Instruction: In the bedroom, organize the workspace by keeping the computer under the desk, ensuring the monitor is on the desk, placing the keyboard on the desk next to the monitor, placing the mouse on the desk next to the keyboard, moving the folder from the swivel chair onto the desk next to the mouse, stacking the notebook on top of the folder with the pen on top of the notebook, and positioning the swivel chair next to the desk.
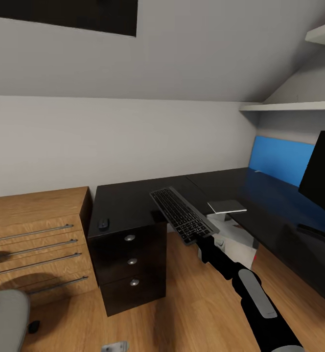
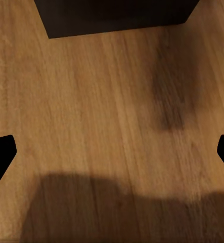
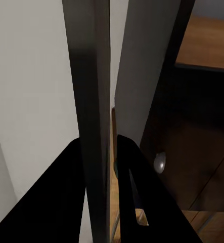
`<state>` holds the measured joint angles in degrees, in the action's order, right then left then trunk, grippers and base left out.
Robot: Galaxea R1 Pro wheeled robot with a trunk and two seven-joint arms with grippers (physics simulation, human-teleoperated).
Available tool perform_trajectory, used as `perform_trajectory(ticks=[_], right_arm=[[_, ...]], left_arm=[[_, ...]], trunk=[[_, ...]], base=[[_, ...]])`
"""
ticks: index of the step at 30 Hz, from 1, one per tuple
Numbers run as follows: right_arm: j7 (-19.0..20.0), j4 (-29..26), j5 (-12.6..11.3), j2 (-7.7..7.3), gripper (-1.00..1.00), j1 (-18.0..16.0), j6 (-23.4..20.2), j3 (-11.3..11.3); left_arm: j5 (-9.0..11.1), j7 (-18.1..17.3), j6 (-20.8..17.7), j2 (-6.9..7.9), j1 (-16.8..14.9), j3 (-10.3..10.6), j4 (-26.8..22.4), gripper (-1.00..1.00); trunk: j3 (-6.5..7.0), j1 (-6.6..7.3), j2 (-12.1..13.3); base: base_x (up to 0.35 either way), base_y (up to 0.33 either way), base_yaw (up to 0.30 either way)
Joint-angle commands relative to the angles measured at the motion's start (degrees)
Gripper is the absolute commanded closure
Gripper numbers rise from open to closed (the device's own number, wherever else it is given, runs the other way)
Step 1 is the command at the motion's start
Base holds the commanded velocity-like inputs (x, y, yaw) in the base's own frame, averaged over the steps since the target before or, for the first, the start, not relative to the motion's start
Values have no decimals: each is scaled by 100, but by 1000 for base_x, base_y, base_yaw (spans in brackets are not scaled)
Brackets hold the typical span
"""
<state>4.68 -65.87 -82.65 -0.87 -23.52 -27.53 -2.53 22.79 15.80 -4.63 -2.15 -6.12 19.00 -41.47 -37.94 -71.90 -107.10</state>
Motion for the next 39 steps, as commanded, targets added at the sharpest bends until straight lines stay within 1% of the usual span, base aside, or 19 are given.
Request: perform_trajectory(ticks=[1, 8, 14, 23, 24, 28, 32, 34, 36, 37, 39], right_arm=[[23, 3, -21, -1, 100, -3, -8, -7], [27, 79, -14, 7, 100, -3, 49, -38], [25, 167, -16, 8, 100, -3, 53, -140], [33, 182, -22, 8, 100, -3, 48, -158], [31, 184, -22, 8, 100, -3, 47, -157], [25, 206, -23, 13, 100, -3, 47, -156], [28, 231, -23, 16, 100, -3, 46, -159], [29, 240, -23, 16, 100, -3, 42, -159], [30, 246, -24, 17, 100, -3, 34, -159], [33, 249, -26, 17, 100, -3, 35, -160], [33, 249, -28, 17, 100, -3, 33, -155]], left_arm=[[41, 46, -20, 4, -3, 25, -11, -100], [41, 54, -13, 4, -3, 22, -11, -100], [35, 59, 2, 4, -3, 17, -16, -100], [34, 62, 7, -1, -3, 20, -17, -100], [37, 63, 7, -2, -3, 37, -18, -100], [36, 84, 19, -1, -3, 240, -19, -100], [33, 101, 69, -3, -3, 327, -40, -100], [33, 105, 140, -4, -3, 354, -47, -100], [32, 90, 294, -4, -3, 373, -51, -100], [32, 81, 499, -9, -3, 386, -54, -100], [32, 85, 529, -11, -3, 387, -54, -100]], trunk=[[-6, 1, -3], [20, 1, -3], [59, 1, -3], [120, 1, -3], [126, 1, -3], [153, 1, -3], [165, 1, -3], [167, 1, -3], [168, 1, -3], [168, 1, -3], [168, 1, -3]], base=[[0, 0, 0], [0, 0, 107], [0, 0, 181], [0, 0, 189], [0, 0, 190], [0, 0, 190], [0, 0, 95], [0, 0, 23], [0, 0, 11], [0, 0, 2], [0, 0, 1]])
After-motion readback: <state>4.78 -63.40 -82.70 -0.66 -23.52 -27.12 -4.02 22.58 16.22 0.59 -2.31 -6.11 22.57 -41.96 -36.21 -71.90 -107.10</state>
